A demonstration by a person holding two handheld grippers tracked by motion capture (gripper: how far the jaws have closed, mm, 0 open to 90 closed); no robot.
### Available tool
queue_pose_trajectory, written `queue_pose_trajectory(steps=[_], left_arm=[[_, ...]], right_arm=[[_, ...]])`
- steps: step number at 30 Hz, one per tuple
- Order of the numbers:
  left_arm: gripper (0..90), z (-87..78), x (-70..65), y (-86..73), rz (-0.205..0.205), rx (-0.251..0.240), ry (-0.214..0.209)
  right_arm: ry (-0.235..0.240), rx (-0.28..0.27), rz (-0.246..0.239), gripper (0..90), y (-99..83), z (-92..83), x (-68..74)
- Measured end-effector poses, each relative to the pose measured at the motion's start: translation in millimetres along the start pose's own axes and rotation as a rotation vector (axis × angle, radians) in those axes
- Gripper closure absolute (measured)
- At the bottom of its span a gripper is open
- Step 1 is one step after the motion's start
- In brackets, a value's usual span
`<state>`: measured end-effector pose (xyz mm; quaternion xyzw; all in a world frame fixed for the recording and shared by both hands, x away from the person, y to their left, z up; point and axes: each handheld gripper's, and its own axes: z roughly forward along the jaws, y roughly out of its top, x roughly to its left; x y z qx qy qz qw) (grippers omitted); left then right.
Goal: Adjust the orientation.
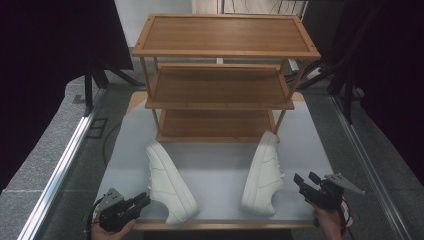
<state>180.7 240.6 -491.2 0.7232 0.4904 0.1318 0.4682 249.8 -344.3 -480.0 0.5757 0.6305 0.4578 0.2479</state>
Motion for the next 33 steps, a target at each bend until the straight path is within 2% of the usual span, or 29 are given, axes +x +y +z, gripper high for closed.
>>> queue_pose_trajectory(steps=[5, 12, 21, 27, 33], left_arm=[[78.9, 3.6, -4.9, 1.2, 0.004, 0.006, -0.025], [79.7, 8.9, -7.9, 2.8, -0.001, 0.009, -0.046], [80.1, 8.2, -8.8, 6.2, 0.005, -0.003, -0.041], [80.3, 9.9, -10.9, 13.7, 0.02, -0.008, -0.039], [80.4, 13.2, -18.0, 30.3, 0.054, -0.015, -0.048]], right_arm=[[-0.01, -0.004, 0.015, 35.3, -0.9, -1.5, -4.1], [-0.01, -0.002, 0.015, 35.2, -0.8, -1.4, -3.8], [-0.008, 0.002, 0.014, 35.2, -1.5, -0.3, -3.1], [-0.01, -0.003, 0.019, 35.2, -1.0, -0.7, -4.0], [-0.009, -0.003, 0.022, 35.2, -0.7, -0.4, -3.9]])
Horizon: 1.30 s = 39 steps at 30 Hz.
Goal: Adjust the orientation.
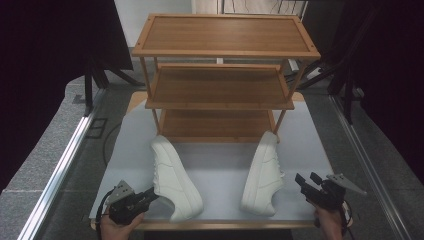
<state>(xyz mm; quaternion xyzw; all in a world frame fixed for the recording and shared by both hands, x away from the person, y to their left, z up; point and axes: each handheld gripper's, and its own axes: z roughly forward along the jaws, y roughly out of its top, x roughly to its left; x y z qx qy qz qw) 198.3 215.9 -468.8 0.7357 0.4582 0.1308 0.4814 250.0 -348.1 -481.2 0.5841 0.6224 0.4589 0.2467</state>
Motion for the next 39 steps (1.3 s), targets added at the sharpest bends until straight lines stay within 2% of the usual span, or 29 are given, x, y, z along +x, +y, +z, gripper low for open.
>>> queue_pose_trajectory(steps=[9, 14, 19, 25, 28, 32, 34, 36, 39], left_arm=[[80.2, 10.4, -12.6, 32.9, 0.052, -0.023, -0.027], [79.5, 20.9, -19.8, 54.8, 0.056, -0.064, -0.072], [77.7, 30.4, -28.9, 70.5, 0.082, -0.068, -0.095], [77.4, 33.8, -30.1, 68.2, 0.079, -0.071, -0.095], [76.9, 34.4, -26.7, 64.0, 0.071, -0.065, -0.092], [75.1, 34.4, -21.0, 60.2, 0.059, -0.058, -0.078], [72.4, 34.4, -18.6, 57.7, 0.058, -0.05, -0.063], [71.7, 34.9, -15.4, 54.9, 0.05, -0.042, -0.057], [65.9, 36.6, -9.6, 52.0, 0.038, -0.027, -0.052]], right_arm=[[-0.009, -0.015, 0.005, 35.3, 2.1, -3.4, -1.4], [-0.02, -0.029, 0.003, 35.3, 4.3, -7.0, -1.2], [-0.025, -0.04, 0.0, 35.3, 5.4, -9.0, -1.3], [-0.031, -0.047, -0.01, 35.4, 6.8, -12.1, 0.5], [-0.038, -0.061, -0.035, 36.0, 8.4, -15.0, 5.7], [-0.016, -0.072, -0.071, 40.6, 11.1, -17.5, 16.6], [0.008, -0.064, -0.075, 43.1, 10.7, -15.6, 21.3], [0.012, -0.06, -0.073, 43.9, 10.5, -15.2, 22.7], [0.031, -0.059, -0.079, 46.2, 10.1, -14.7, 26.8]])
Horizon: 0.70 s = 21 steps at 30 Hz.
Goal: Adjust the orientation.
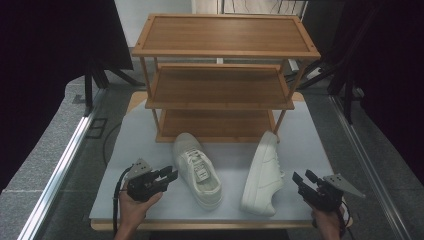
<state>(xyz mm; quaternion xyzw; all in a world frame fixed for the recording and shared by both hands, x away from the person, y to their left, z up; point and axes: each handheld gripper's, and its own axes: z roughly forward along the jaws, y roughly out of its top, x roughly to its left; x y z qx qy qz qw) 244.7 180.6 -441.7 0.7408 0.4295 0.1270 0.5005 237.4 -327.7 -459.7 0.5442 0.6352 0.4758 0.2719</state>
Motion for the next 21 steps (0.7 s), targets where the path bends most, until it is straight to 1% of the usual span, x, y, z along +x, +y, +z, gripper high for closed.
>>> queue_pose_trajectory(steps=[2, 6, 9, 12, 15, 16, 20, 21], left_arm=[[64.6, 0.0, 1.4, -0.4, 0.0, 0.005, 0.003], [58.4, -1.4, 4.6, -1.0, -0.008, 0.0, 0.015], [55.5, -2.1, 6.2, -1.9, -0.012, 0.004, 0.024], [50.7, -1.7, 8.3, -3.0, -0.013, 0.022, 0.028], [49.0, -2.4, 10.4, -4.6, -0.02, 0.025, 0.042], [47.0, -3.3, 11.3, -5.1, -0.025, 0.027, 0.047], [46.1, -4.9, 12.5, -5.9, -0.028, 0.026, 0.053], [45.9, -5.1, 12.8, -6.2, -0.028, 0.028, 0.055]], right_arm=[[0.001, -0.003, 0.0, 46.3, 0.2, -0.4, 0.4], [0.007, -0.014, 0.003, 46.5, 1.8, -4.3, 3.1], [0.015, -0.024, 0.007, 46.8, 4.1, -7.2, 6.1], [0.027, -0.03, -0.003, 47.0, 6.3, -8.7, 10.9], [0.041, -0.032, -0.022, 47.6, 7.5, -10.4, 17.4], [0.053, -0.029, -0.032, 48.0, 8.2, -11.8, 21.4], [0.064, -0.021, -0.038, 48.4, 9.2, -13.3, 25.0], [0.065, -0.011, -0.044, 48.5, 8.8, -13.7, 26.1]])
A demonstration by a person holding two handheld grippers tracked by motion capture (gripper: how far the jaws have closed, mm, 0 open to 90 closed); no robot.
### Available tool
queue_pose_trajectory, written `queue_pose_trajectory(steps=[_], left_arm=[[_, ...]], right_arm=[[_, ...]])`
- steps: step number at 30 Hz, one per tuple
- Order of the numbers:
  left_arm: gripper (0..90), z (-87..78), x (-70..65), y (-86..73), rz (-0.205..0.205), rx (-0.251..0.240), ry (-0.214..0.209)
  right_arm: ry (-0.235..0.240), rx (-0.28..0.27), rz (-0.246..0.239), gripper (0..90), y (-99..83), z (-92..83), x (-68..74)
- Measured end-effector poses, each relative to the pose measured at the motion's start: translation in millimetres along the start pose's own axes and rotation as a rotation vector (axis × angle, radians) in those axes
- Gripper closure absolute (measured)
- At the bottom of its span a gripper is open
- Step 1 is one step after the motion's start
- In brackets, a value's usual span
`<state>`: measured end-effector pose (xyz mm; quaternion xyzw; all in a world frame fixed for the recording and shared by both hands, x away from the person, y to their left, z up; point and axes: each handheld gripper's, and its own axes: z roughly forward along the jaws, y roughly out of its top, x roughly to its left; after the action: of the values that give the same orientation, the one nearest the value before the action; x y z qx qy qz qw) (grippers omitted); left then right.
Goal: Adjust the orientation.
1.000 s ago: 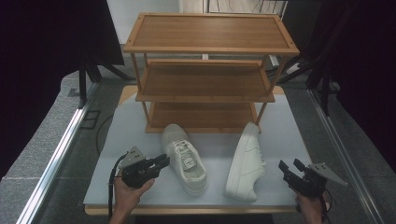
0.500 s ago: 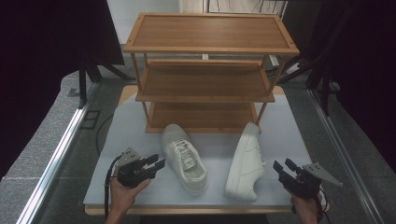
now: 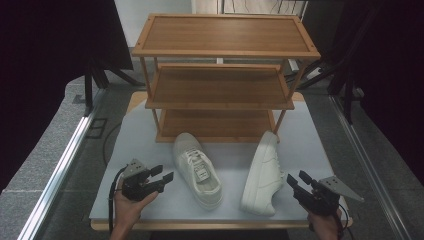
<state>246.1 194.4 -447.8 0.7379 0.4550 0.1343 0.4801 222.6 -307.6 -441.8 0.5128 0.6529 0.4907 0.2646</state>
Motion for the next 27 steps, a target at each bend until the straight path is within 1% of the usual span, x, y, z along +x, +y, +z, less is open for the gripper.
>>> queue_pose_trajectory(steps=[4, 6, 9, 11, 12, 15, 16, 17, 18, 20, 21, 27], left_arm=[[45.3, 0.9, 1.1, -1.2, 0.002, 0.009, 0.003], [45.1, 1.7, 1.3, -1.6, 0.002, 0.013, 0.0], [43.8, 2.7, 1.9, -1.9, 0.005, 0.017, -0.001], [43.1, 2.9, 2.5, -1.8, 0.004, 0.017, -0.001], [43.1, 2.9, 2.8, -1.8, 0.005, 0.017, -0.001], [42.8, 3.1, 3.7, -1.6, 0.004, 0.019, -0.001], [42.7, 3.4, 3.9, -1.6, 0.005, 0.02, -0.003], [42.6, 3.4, 3.9, -1.6, 0.005, 0.02, -0.003], [42.5, 3.6, 4.0, -1.6, 0.006, 0.021, -0.004], [42.5, 3.8, 4.0, -1.6, 0.007, 0.024, -0.004], [42.2, 3.8, 4.1, -1.7, 0.007, 0.024, -0.003], [42.1, 4.0, 6.0, -3.3, 0.0, 0.031, 0.001]], right_arm=[[-0.012, 0.018, 0.001, 48.7, -3.0, 0.7, -1.6], [-0.019, 0.033, 0.013, 48.9, -6.2, 1.1, -4.6], [-0.017, 0.048, 0.023, 49.1, -8.8, 0.5, -8.0], [-0.005, 0.072, 0.012, 49.0, -10.5, -0.2, -9.9], [-0.005, 0.072, 0.012, 49.0, -10.5, -0.2, -9.9], [0.006, 0.097, 0.005, 48.7, -13.6, 0.6, -11.2], [0.013, 0.117, 0.004, 48.5, -16.8, 2.1, -12.4], [0.013, 0.117, 0.004, 48.5, -16.8, 2.1, -12.4], [0.021, 0.133, 0.003, 48.4, -19.6, 3.9, -13.1], [0.021, 0.137, 0.001, 48.3, -20.6, 4.8, -13.1], [0.029, 0.153, -0.001, 48.1, -23.4, 7.3, -12.7], [0.044, 0.17, -0.012, 48.4, -26.5, 11.3, -10.7]])
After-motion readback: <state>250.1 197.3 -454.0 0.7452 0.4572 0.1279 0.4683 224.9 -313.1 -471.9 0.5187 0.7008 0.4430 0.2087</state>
